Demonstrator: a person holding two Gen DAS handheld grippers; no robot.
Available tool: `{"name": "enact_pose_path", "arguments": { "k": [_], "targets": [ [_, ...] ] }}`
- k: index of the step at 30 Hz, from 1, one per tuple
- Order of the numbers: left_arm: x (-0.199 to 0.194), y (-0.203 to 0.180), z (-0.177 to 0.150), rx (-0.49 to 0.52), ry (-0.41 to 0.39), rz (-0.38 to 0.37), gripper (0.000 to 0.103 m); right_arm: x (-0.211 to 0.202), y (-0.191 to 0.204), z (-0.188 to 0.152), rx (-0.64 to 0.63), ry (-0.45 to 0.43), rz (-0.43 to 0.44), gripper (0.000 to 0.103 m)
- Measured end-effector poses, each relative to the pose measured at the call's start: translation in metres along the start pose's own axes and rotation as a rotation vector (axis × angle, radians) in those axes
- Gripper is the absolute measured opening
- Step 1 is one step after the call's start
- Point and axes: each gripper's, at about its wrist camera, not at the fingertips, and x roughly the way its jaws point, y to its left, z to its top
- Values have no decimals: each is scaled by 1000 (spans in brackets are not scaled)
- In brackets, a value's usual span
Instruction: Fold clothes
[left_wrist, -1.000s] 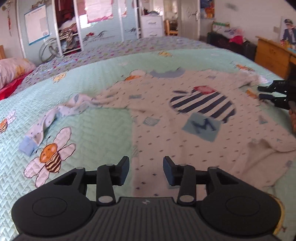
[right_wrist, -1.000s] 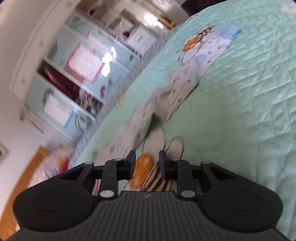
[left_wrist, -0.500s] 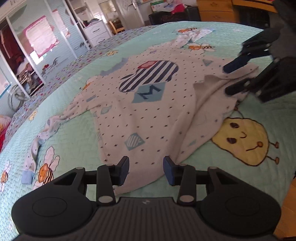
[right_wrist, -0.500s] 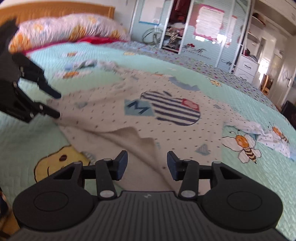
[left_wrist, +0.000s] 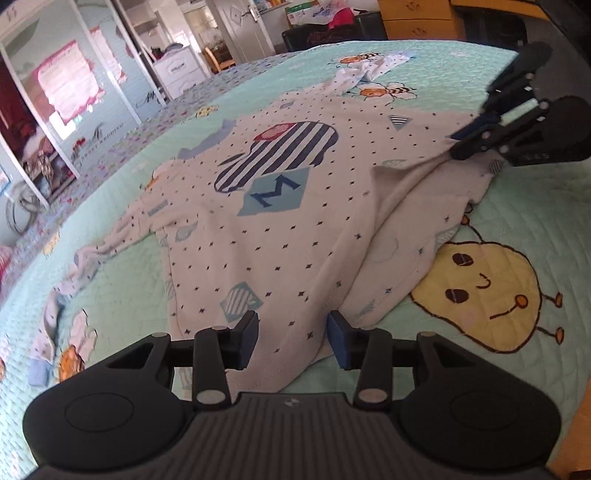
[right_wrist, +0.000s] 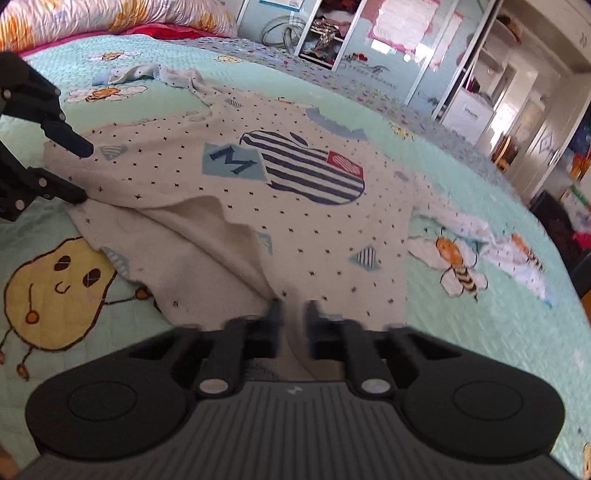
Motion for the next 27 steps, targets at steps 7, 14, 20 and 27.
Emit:
{"name": "enact_pose_path", "arguments": {
  "k": [7, 14, 20, 27],
  "targets": [
    [3, 27, -3, -102, 35, 3, 21, -15, -21, -13, 75, -3, 74, 4],
    [-11, 44, -9, -182, 25, -19, 21, -27, -29, -14, 121, -32, 142, 6],
    [-10, 70, -17, -372, 30, -39, 22, -25, -73, -21, 527, -68, 344, 8],
    [-26, 83, -17, -433, -8, -169, 22, -34, -79, -31, 502, -21, 299, 25]
  ]
}}
